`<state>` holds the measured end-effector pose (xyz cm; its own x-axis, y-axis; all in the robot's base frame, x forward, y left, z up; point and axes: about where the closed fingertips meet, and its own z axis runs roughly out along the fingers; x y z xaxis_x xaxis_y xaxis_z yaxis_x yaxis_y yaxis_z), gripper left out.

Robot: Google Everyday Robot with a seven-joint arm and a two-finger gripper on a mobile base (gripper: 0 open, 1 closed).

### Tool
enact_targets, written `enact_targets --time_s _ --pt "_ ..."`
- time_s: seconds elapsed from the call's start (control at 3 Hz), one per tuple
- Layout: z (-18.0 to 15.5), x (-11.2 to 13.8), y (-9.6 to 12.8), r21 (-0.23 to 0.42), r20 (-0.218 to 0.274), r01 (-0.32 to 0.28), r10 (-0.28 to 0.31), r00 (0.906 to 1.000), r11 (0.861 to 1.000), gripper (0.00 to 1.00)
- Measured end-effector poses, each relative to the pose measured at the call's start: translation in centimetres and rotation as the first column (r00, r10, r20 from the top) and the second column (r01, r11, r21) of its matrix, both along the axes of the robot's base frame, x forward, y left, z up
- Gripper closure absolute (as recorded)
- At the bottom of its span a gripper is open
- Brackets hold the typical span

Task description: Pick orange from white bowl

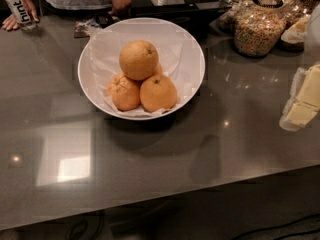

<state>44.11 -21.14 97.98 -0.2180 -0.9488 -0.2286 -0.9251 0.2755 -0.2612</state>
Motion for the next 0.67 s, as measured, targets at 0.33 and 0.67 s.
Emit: enact_targets --time_s 0.33,0.67 --pt "0.3 1.2 2.8 0.032 0.016 -0.057 0.056 0.9983 0.998 0.0" --pt "0.3 2.0 5.7 0.062 0.009 -0.138 0.138 0.9905 0.989 0.0"
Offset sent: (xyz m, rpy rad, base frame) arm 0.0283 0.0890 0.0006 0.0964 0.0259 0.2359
